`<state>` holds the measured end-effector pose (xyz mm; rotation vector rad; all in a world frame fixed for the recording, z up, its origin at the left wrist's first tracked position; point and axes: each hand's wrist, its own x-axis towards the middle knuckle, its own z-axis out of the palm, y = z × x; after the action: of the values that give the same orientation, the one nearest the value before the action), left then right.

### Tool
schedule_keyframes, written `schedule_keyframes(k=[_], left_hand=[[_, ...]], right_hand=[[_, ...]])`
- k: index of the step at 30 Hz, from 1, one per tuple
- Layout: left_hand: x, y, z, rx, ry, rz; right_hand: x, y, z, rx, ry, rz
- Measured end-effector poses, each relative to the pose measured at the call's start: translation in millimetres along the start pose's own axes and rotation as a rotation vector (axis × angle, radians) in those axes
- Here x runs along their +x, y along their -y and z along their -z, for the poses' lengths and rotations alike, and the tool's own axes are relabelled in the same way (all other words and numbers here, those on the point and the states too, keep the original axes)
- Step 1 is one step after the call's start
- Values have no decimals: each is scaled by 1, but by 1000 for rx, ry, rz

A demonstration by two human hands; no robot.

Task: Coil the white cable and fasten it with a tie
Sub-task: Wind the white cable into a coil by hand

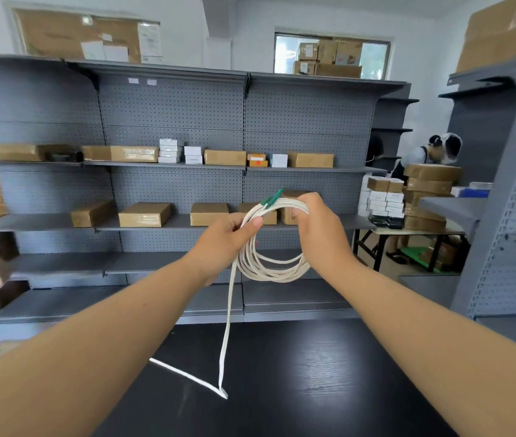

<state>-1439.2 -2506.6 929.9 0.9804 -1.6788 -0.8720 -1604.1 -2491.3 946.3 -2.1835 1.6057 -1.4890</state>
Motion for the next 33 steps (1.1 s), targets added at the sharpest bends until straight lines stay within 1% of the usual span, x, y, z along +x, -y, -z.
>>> schedule_keyframes(k=[5,9,11,13,17,20,22,24,26,28,31,33], left_hand=[[-12,7,-24,-145,-112,27],[-17,15,-26,-239,-120,28],[-18,15,-26,-289,-129,34],[-18,15,-23,-282,-147,38],[-20,17,-11,-63,-211,32],[-17,21,2,129,-230,19],[-14,24,11,158,-220,35],[-11,27,18,183,-204,54],[-8,30,28,272,-180,64],[-4,32,39,378,-135,56],[0,36,56,551,-29,14],[1,39,65,603,33,3]], right_hand=[[-1,-8,0,55,-40,-33],[3,-12,-4,107,-78,-74],[3,-12,-9,145,-75,-83],[4,-14,-16,188,-51,-101],[6,-19,-31,210,46,-99],[8,-18,-39,120,134,-91],[10,-17,-45,69,186,-75],[13,-14,-50,81,232,-79],[16,-10,-56,158,262,-92],[19,-6,-60,211,257,-63],[22,5,-67,148,280,48],[24,11,-73,100,352,69]])
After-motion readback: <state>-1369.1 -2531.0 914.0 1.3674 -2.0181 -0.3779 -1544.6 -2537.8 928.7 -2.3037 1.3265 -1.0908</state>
